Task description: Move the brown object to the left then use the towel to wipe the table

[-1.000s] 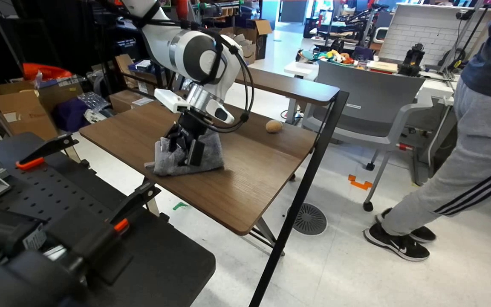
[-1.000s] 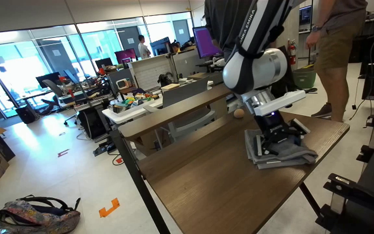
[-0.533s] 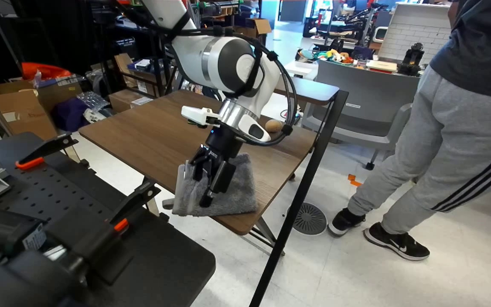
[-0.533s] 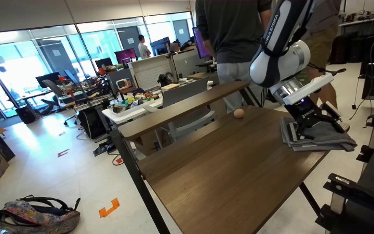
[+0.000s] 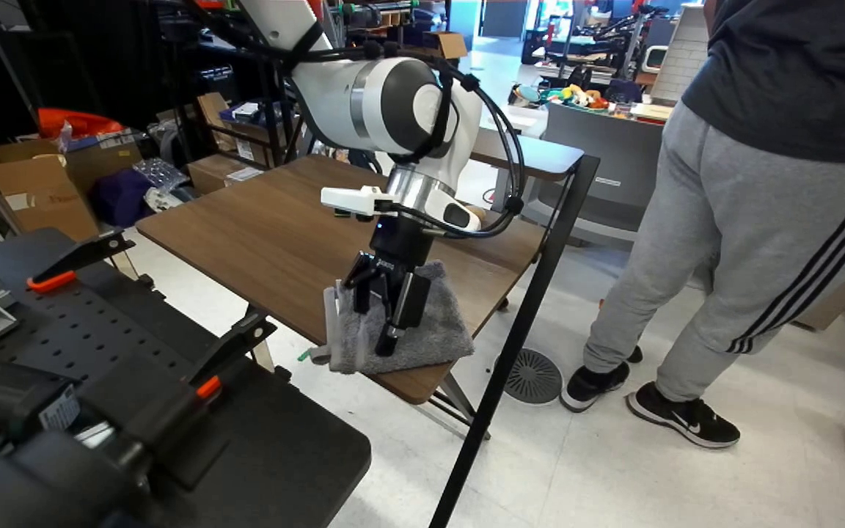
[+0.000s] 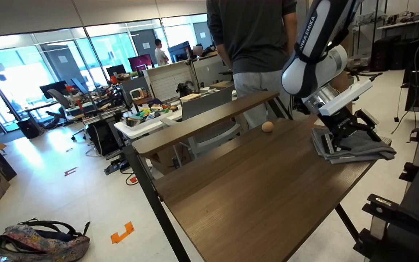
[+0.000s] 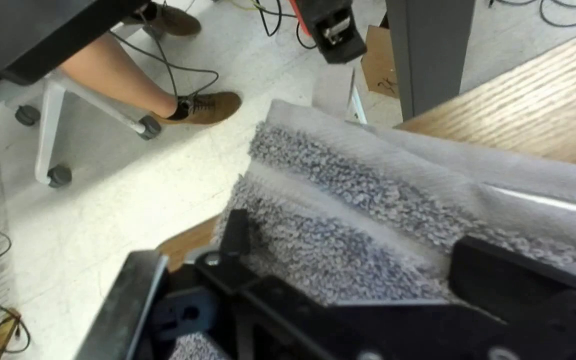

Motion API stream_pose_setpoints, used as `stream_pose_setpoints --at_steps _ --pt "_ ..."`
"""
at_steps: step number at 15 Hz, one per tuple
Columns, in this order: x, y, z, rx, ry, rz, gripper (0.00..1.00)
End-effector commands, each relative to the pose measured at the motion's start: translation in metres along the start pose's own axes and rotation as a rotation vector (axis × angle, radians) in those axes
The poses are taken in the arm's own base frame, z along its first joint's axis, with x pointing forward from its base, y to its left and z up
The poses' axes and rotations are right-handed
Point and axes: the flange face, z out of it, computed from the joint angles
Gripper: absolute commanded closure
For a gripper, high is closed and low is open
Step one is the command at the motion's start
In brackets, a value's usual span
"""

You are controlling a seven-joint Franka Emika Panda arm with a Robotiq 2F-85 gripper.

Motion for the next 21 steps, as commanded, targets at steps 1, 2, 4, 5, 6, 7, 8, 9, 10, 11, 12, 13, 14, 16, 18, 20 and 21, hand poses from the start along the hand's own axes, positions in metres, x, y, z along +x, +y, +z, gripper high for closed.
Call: stream_pose_setpoints --at_steps 1,2,4,5,6,7,8,9,10,11,12,13,14,16,18,20,21 --pt "0.026 -0.011 0.007 -0.036 0.176 0.004 0.00" --pt "0.026 -0.015 -0.003 -0.021 0.216 -0.001 0.00" --pt "0.027 -0.024 -0.018 0.055 0.287 0.005 0.00" --pt "0.026 -0.029 -0.023 0.087 0.320 0.011 0.00" --pt "0.024 -0.038 -0.026 0.124 0.345 0.015 0.00" --pt "0.019 -0.047 -0.028 0.157 0.370 0.016 0.00" --pt "0.009 -0.059 -0.030 0.190 0.389 0.005 0.00" --pt "0.000 -0.069 -0.032 0.222 0.410 -0.015 0.00" --pt "-0.014 -0.081 -0.036 0.256 0.424 -0.048 0.00" --pt "-0.026 -0.092 -0.039 0.290 0.444 -0.076 0.00" --pt "-0.040 -0.104 -0.044 0.328 0.461 -0.106 0.00" --pt "-0.054 -0.115 -0.048 0.367 0.478 -0.135 0.00" --pt "-0.068 -0.126 -0.052 0.408 0.494 -0.165 0.00" --pt "-0.093 -0.143 -0.061 0.485 0.530 -0.226 0.00" --pt "-0.116 -0.150 -0.078 0.554 0.580 -0.288 0.00" --pt "-0.139 -0.147 -0.100 0.624 0.637 -0.340 0.00" --pt "-0.150 -0.142 -0.112 0.663 0.661 -0.363 0.00"
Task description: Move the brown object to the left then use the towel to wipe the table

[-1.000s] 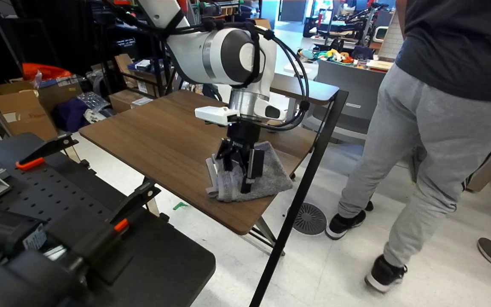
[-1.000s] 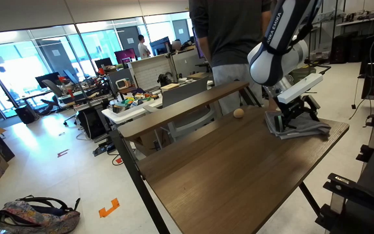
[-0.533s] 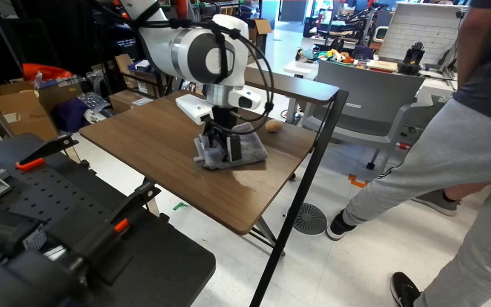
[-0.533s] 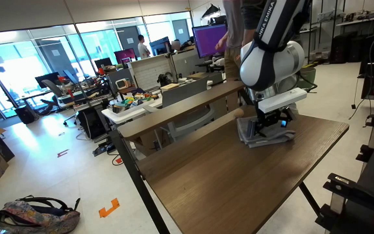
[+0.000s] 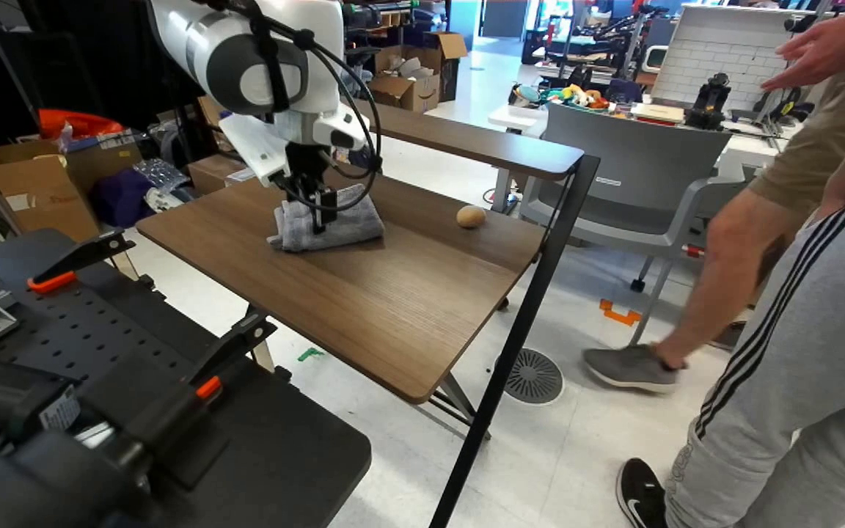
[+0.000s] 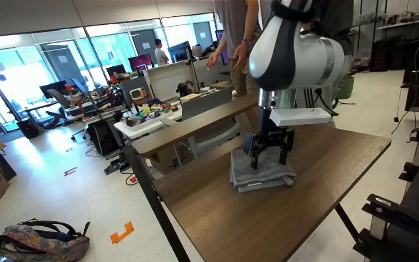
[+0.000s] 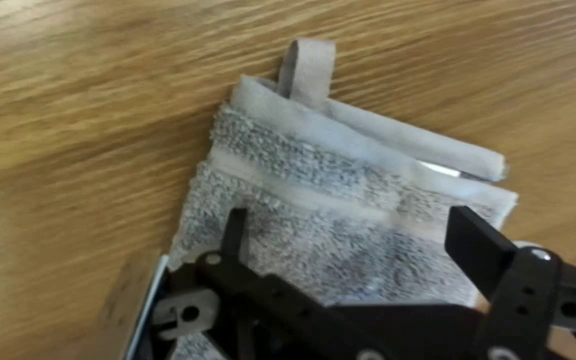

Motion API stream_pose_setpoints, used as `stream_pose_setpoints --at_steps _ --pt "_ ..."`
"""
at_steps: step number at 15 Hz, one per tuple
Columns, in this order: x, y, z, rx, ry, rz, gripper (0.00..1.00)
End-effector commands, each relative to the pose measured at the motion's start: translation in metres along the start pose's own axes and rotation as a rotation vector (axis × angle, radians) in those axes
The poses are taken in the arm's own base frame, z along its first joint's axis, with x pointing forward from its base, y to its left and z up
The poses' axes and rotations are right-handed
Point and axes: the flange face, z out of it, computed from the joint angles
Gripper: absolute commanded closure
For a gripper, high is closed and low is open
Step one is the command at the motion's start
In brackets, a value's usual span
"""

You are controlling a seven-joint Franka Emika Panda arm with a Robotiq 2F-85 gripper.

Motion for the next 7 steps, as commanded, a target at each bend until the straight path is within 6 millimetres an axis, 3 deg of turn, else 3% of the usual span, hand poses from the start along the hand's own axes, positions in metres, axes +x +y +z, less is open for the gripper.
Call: stream_pose_setpoints --at_steps 1,4,5,7 --pt "-0.015 -0.012 -0.068 0.141 0.093 -0.070 0.00" --pt "-0.017 -0.021 -0.116 0.285 0.128 -0.149 0.00" --pt "-0.006 -0.024 -0.087 0.230 0.109 -0.099 0.00" --pt "-0.008 -0.022 -0.113 0.271 0.136 -0.132 0.00"
